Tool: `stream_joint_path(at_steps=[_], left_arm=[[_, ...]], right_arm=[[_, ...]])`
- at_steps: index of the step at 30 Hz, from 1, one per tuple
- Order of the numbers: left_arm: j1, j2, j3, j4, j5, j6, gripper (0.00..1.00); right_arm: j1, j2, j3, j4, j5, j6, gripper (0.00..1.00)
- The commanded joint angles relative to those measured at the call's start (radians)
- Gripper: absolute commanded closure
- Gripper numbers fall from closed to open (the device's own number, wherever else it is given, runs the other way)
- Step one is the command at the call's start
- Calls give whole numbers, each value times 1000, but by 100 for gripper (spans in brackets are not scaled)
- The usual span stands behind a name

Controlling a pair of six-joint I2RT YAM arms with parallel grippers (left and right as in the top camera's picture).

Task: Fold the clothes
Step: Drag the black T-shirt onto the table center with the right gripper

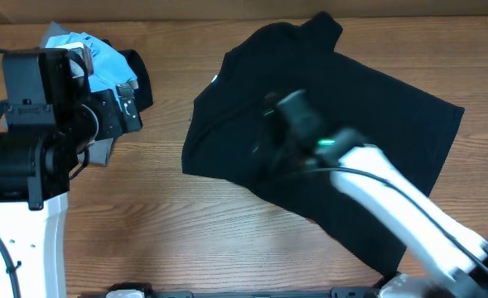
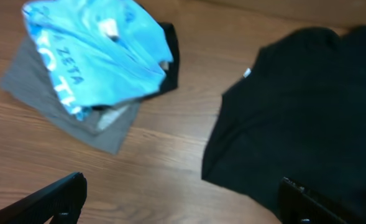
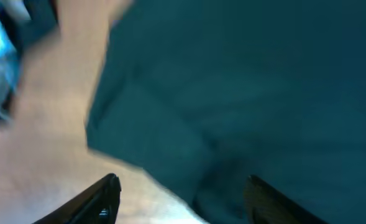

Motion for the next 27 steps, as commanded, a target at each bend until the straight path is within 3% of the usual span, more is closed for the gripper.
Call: stream_joint_path(at_steps=[1,7,13,16,20,24,27], left_arm=[[-32,63,18,-21,59,13,0],[-101,237,-19,-50,59,12,0],[-147,442,-39,-35,82,13,0],[-169,550,-39,-22,84,13,1],[-187,662,-39,-9,83,13,12],[-191,760,-39,15,78,12,19],[-190,820,-39,16,77,12,28]], right_arm=[[-84,-186,54,-19,51,5,29],[-292,-407,54,-126,51,9,20],[-433,-496,52,-283,35,88,19],[-479,-476,51,-376,35,87,19],[-512,-407,51,-446,34,87,18],[-526,-312,51,-465,31,87,9],[-528,-231,51,-471,28,87,7]])
